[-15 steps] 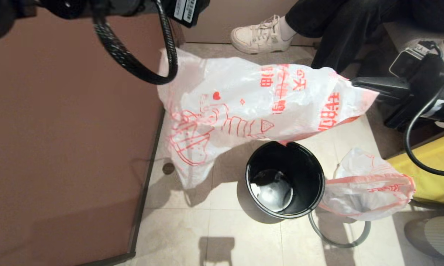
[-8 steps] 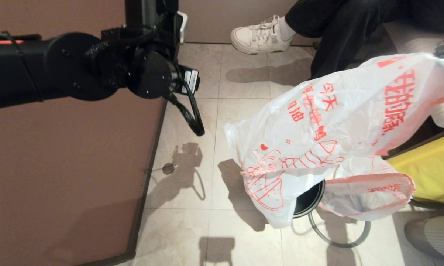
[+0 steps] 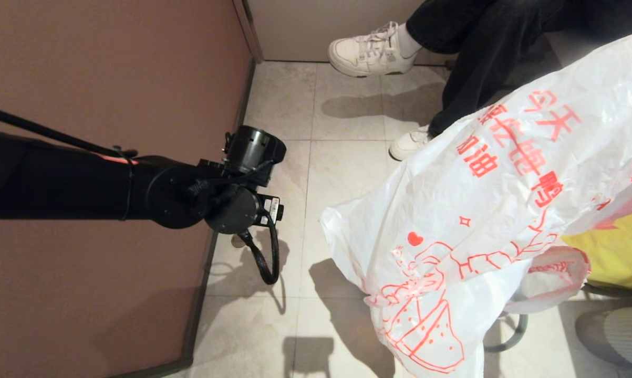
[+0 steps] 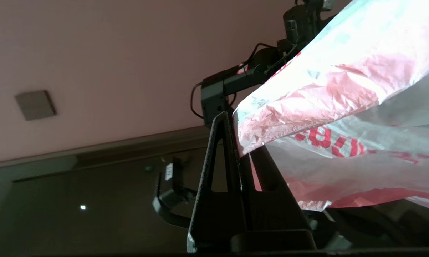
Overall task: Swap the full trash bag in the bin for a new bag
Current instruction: Put the new garbage bag on the trash can
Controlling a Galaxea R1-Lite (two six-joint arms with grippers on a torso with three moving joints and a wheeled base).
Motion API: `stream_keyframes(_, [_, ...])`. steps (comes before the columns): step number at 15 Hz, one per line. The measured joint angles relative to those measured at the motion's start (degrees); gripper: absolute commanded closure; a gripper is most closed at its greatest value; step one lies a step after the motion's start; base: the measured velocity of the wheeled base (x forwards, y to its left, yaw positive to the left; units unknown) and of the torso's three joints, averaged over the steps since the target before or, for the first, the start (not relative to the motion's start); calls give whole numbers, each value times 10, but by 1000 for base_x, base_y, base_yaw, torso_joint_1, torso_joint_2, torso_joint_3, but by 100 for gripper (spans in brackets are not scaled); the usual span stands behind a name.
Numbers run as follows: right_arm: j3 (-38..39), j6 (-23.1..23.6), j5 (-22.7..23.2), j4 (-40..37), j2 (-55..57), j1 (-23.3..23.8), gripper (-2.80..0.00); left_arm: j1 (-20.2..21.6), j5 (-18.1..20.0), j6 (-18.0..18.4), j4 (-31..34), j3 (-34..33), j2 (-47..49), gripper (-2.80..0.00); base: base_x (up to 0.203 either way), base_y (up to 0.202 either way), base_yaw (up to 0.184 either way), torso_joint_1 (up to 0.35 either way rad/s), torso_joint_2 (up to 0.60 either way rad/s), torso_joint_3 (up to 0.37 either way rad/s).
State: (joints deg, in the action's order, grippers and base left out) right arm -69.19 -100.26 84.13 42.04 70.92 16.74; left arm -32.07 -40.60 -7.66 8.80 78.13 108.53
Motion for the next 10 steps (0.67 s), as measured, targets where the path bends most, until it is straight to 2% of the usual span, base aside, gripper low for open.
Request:
stream_keyframes(2, [14, 41, 26, 41, 12, 23, 0, -18, 21, -10, -25, -17, 8, -280, 0, 0, 0, 0, 0, 0])
stream_keyframes(4, [44, 84, 31, 130, 21, 26, 0, -36, 38, -13, -32, -23, 7, -280, 0, 0, 0, 0, 0, 0])
stream_keyframes(7, [71, 106, 27, 235, 30, -2, 0, -55, 39, -35, -43, -27, -5, -280, 0, 0, 0, 0, 0, 0])
stream_keyframes(10, [127, 115, 31, 351, 40, 16, 0, -78, 39, -61, -43, -41, -19, -280, 0, 0, 0, 0, 0, 0])
